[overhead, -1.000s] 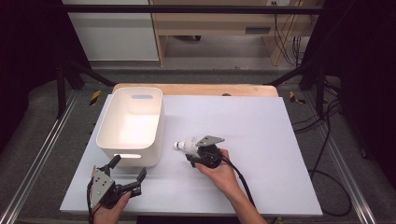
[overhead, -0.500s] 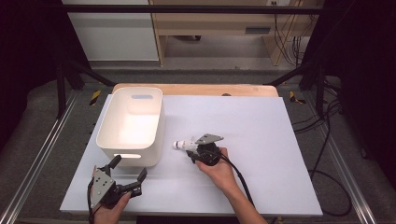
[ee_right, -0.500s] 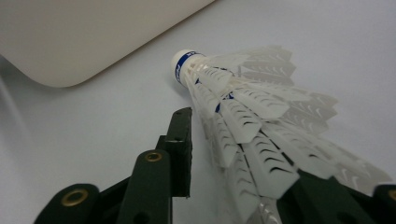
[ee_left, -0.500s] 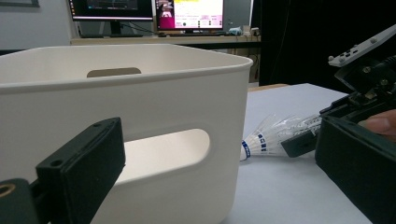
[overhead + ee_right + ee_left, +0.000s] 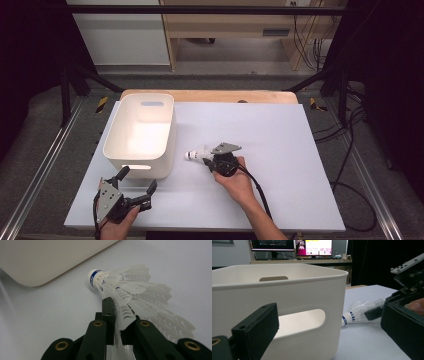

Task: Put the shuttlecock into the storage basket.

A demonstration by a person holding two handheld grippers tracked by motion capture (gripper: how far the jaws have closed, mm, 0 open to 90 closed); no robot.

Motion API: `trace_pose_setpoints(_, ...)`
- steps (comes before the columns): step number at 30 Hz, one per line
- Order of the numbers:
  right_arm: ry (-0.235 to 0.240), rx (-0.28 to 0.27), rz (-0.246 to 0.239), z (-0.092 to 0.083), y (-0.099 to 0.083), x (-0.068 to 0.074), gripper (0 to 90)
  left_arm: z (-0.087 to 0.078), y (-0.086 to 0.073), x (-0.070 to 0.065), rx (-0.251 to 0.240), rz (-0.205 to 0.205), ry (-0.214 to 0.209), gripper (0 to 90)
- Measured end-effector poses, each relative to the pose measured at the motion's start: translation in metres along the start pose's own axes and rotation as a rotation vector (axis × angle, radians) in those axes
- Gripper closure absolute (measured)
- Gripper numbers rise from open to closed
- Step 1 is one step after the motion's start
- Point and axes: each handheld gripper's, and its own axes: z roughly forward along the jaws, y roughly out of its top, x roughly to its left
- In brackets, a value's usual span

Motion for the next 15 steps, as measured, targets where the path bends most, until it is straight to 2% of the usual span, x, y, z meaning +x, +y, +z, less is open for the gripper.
trace_pose_setpoints(15, 0.049, -0.005, 0.001, -0.0040, 0.0007, -0.0011, 89.4, -0.0007, 0.0001, 0.0011, -0.002, -0.002, 0.002, 1.9)
